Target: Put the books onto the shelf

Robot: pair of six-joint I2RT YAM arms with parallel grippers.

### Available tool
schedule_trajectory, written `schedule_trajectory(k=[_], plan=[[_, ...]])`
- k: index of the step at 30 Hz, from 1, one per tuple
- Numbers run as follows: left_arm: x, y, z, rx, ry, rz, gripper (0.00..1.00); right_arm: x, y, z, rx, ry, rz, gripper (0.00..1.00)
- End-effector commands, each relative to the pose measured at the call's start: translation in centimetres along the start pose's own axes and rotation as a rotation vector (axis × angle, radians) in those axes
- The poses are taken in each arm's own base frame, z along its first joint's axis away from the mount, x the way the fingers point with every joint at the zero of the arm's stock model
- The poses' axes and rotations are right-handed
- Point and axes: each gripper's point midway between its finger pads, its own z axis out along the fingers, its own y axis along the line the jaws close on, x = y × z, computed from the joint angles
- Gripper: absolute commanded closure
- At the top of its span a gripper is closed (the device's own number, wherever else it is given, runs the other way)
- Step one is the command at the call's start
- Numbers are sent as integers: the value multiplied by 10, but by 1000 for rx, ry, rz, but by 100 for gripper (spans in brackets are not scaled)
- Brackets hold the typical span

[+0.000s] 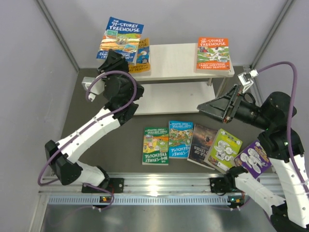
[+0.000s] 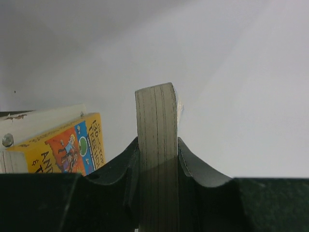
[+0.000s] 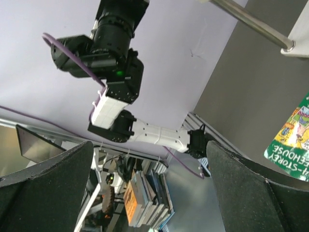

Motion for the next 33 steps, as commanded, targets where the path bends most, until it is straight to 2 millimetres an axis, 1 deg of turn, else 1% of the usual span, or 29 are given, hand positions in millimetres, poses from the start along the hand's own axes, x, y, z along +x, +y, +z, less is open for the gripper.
schedule_trajectory(k=[1,2,3,5,8,17,20,24,28,31,32,33], plan=[[5,-6,2,-15,-19,-212,100,7,11,-9,-20,33,-38,0],[12,-4,2,-21,-25,-204,100,8,11,-10,-21,38,-40,0],[15,-3,3,-26,-33,-234,100,9,11,-10,-24,49,-41,0],[25,-5,3,-30,-38,-244,100,11,10,-10,-24,61,-39,0],[34,-4,2,-53,-62,-221,100,13,12,-11,-31,79,-48,0],[39,22,-6,-131,-125,-196,100,20,13,-17,-36,150,-69,0],[40,27,-7,-143,-133,-178,97,24,13,-18,-34,179,-68,0],[36,34,-8,-154,-147,-159,94,28,11,-17,-36,210,-64,0],[29,35,-8,-152,-149,-148,88,31,10,-16,-34,233,-72,0],[24,35,-7,-148,-156,-136,75,32,10,-16,-32,246,-78,0],[23,34,-6,-146,-160,-145,72,33,10,-15,-30,252,-78,0],[23,35,-5,-144,-164,-133,71,33,10,-15,-29,252,-79,0]])
